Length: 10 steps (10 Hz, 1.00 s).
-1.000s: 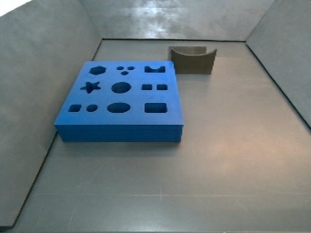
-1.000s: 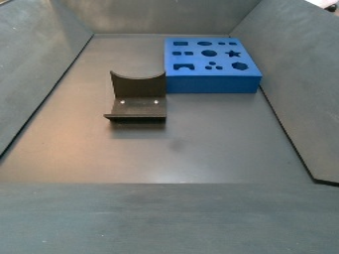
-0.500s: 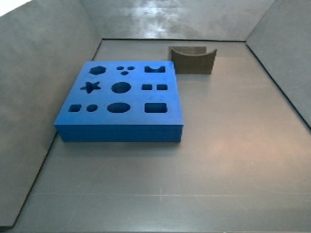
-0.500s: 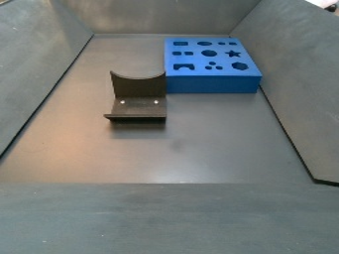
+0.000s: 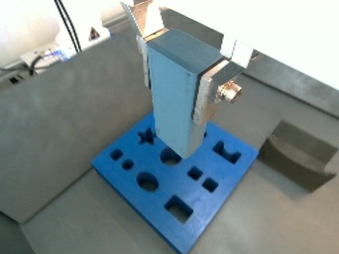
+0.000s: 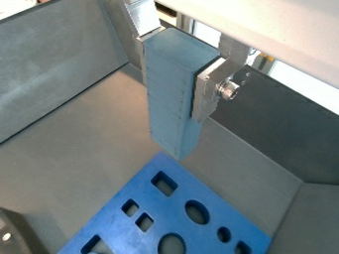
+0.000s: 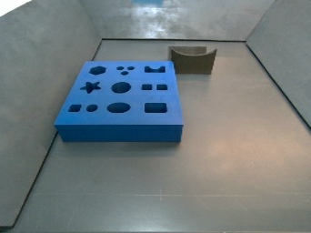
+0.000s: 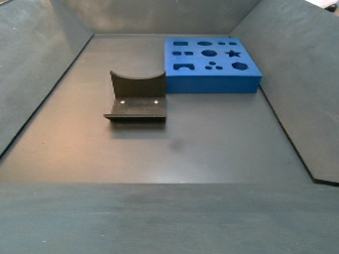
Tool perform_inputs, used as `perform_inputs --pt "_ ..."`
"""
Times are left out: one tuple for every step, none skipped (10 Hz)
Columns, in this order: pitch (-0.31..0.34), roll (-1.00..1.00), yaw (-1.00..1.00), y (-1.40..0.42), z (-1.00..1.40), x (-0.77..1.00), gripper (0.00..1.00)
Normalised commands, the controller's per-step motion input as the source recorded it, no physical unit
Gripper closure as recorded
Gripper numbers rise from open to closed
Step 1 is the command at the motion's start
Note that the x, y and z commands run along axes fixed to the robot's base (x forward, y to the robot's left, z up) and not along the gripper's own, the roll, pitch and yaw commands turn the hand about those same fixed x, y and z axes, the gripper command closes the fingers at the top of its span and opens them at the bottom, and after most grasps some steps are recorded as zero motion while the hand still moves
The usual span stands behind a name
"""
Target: Insert the rectangle object.
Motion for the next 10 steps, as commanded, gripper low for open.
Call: perform_inputs --pt "0.0 0.0 0.0 -0.04 -1.0 0.37 1.0" --pt "0.0 0.0 0.06 -0.01 -1.0 0.29 1.0" --pt "0.0 0.0 0.19 0.0 -1.0 0.27 1.0" --pt "0.0 0.0 0.31 0.0 -1.0 0.09 1.0" --pt "0.0 -0.01 0.09 0.0 -1.0 -0.11 1.0" --pt "-0.01 -0.04 0.0 0.0 -1.0 -0.19 1.0" --pt "-0.041 -0.09 0.0 -0.05 -0.96 -0.16 1.0" --pt "-0.01 -0.11 -0.09 -0.03 -0.92 0.0 1.0" --pt "0.0 -0.14 -0.22 0.0 -0.86 0.0 1.0" --pt "-0.026 -0.06 -0.09 0.05 -0.75 -0.09 1.0"
